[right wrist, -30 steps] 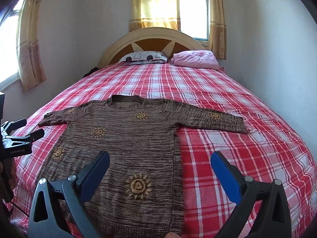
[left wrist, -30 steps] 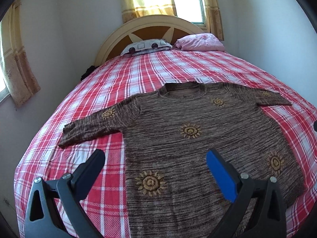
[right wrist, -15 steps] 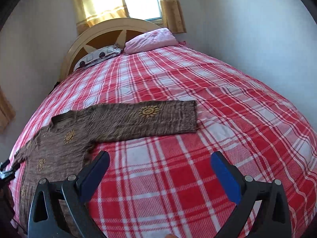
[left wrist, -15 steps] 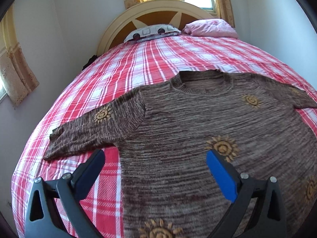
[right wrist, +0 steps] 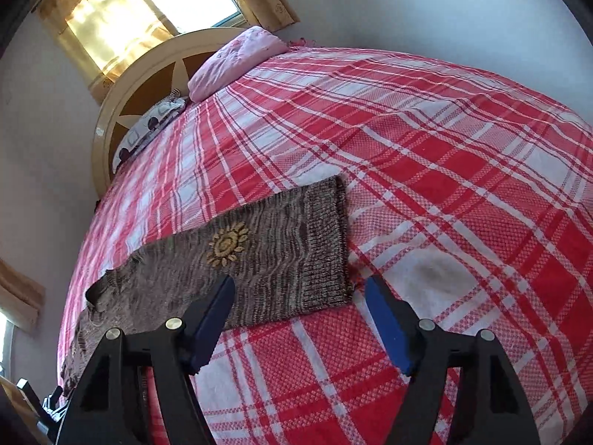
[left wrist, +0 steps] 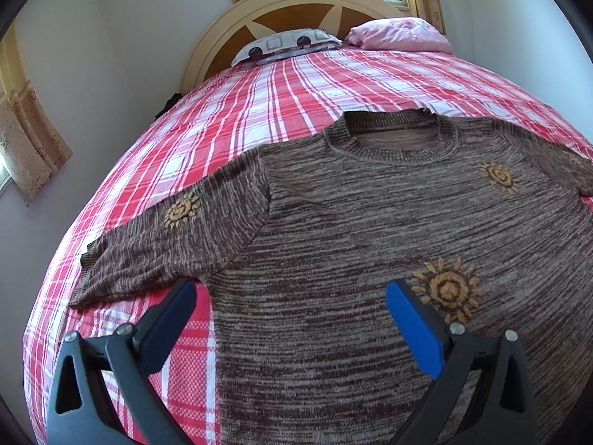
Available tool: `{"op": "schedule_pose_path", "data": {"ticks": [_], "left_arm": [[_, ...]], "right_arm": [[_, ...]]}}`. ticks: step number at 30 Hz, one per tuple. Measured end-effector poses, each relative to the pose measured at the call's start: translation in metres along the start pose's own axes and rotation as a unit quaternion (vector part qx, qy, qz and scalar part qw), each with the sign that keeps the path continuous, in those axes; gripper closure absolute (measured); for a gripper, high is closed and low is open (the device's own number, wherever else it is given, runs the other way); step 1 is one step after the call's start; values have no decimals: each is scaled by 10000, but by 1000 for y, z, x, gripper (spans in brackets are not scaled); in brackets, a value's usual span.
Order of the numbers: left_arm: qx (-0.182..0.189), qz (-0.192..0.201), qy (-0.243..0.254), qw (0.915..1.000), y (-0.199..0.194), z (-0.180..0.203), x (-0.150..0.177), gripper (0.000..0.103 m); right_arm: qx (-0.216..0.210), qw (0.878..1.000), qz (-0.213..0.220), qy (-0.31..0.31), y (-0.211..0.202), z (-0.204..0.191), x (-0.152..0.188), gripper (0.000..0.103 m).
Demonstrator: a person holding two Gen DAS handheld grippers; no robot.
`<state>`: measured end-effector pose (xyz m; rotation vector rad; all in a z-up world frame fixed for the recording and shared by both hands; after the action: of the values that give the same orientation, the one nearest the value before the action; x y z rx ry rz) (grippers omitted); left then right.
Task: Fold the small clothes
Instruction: 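Move the right gripper to a sweater sleeve cuff and close on it, then carry the held sleeve across the sweater body with the right gripper, release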
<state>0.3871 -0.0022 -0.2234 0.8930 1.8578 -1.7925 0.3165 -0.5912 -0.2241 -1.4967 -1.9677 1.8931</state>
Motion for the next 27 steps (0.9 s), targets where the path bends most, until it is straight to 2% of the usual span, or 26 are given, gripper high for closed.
{"op": "schedule_pose_path", "data": {"ticks": [5, 10, 18, 21, 27], "left_arm": [[55, -103, -58, 9999, 13, -2, 0, 0], [100, -298, -73, 9995, 25, 0, 9, 0], [147, -353, -34, 9993, 30, 4, 12, 0], [137, -335, 19, 9993, 30, 5, 13, 0], [136, -296, 58, 9995, 30, 6, 13, 0]], "right_arm": [[-73, 9998, -141, 124, 8, 2, 4, 30], [-159, 9995, -222, 144, 18, -5, 3, 40], [-21, 9995, -101, 288, 25, -2, -5, 80], [46, 9999, 38, 81, 23, -11, -7, 86], [1, 9962, 448, -742, 5, -64, -15, 88]]}}
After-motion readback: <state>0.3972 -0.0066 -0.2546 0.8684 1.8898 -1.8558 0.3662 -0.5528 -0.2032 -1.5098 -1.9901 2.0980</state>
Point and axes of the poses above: each gripper's, at about its wrist camera, not at the fingertips, and y roughly the way its jaws point, z to its right, x to its underside, the point moved 9 cm from there along y, roughly the way its jaws point, and after that the axes turned 10 degrees about x, right-handed, at the moved point
